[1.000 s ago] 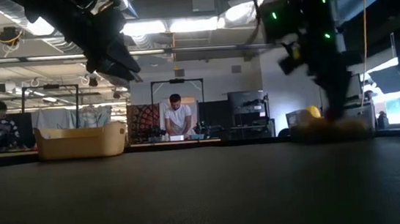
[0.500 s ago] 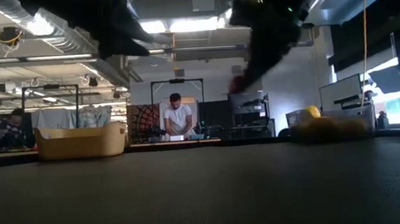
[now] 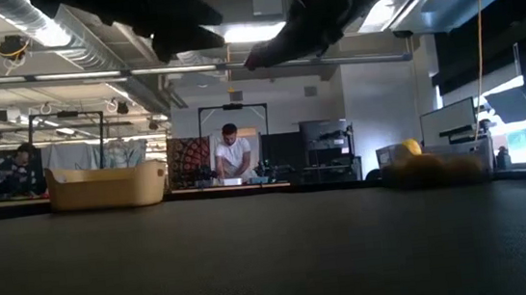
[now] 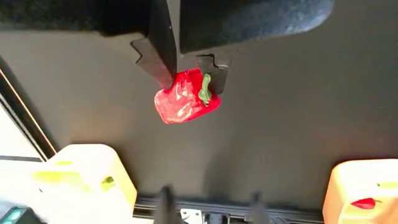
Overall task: Sort produce into baskets
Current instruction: Put the red bell pepper into the orange bin
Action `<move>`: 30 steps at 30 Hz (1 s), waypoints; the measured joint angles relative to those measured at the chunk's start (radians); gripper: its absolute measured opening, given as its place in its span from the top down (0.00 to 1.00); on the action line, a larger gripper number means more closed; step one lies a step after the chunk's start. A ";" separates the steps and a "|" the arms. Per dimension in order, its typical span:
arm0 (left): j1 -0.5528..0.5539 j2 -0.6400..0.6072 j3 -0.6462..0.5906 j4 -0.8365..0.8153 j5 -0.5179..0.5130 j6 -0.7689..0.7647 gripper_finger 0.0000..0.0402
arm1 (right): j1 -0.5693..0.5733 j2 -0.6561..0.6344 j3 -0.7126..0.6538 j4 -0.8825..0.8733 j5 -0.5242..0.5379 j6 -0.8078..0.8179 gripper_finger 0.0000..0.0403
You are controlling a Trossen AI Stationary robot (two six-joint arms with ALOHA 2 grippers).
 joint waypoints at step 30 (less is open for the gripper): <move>-0.072 0.157 0.000 0.223 0.004 0.283 0.60 | 0.000 0.000 0.000 0.096 -0.286 0.056 1.00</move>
